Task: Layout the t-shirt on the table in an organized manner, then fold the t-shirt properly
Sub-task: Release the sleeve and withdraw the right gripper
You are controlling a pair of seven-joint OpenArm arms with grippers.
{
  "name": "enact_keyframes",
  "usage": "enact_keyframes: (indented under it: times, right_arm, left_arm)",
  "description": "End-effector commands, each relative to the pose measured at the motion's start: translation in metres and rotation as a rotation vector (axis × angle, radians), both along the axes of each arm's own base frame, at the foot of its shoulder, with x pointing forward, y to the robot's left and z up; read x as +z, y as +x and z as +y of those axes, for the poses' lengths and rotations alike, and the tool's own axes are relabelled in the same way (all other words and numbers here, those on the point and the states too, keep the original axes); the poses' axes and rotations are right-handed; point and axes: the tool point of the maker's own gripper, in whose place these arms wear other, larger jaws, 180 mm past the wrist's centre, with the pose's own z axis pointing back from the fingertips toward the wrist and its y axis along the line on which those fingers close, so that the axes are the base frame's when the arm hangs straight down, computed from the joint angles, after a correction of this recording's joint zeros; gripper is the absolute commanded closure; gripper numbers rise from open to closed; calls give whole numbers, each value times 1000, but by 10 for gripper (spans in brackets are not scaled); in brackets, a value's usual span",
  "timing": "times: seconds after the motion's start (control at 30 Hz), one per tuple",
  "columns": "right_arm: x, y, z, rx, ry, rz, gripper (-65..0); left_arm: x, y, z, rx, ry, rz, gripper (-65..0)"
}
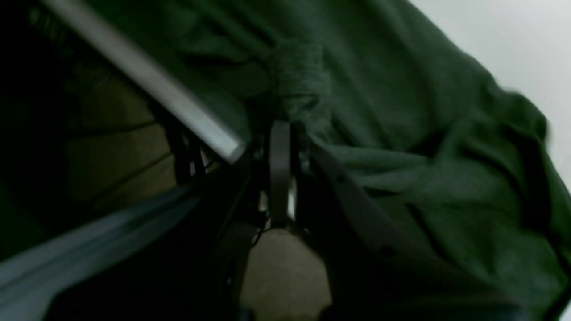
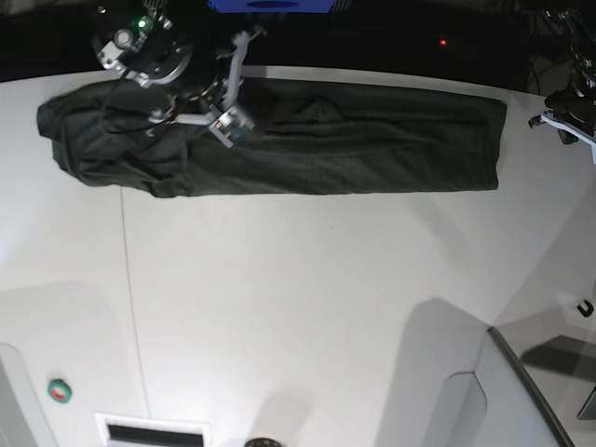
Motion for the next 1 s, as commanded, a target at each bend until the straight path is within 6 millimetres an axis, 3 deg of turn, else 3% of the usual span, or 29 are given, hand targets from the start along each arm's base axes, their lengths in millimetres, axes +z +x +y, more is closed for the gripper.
enact_keyframes:
  times: [0.0,0.4,0.53,0.67,0.83,0.97]
  right_arm:
    - [12,0,14,27,51,-29,0]
    - [33,61,26,39,23,-136,0]
    - [41,72,36,30,31,-140,0]
    - [41,73,50,57,39,-133,0]
    - [31,54,69,134,38,-92,0]
    - [35,54,77,162,43,-106,0]
  left_arm:
    - [12,4,8,-8,35,-22,0]
    - [10,3,6,-7,33,-17,0]
    - [9,2,6,-7,31,-15,0]
    - [9,1,6,-8,33,-12,0]
    - [8,0,7,-7,32,-10,0]
    - [8,0,6,-6,30,-10,0]
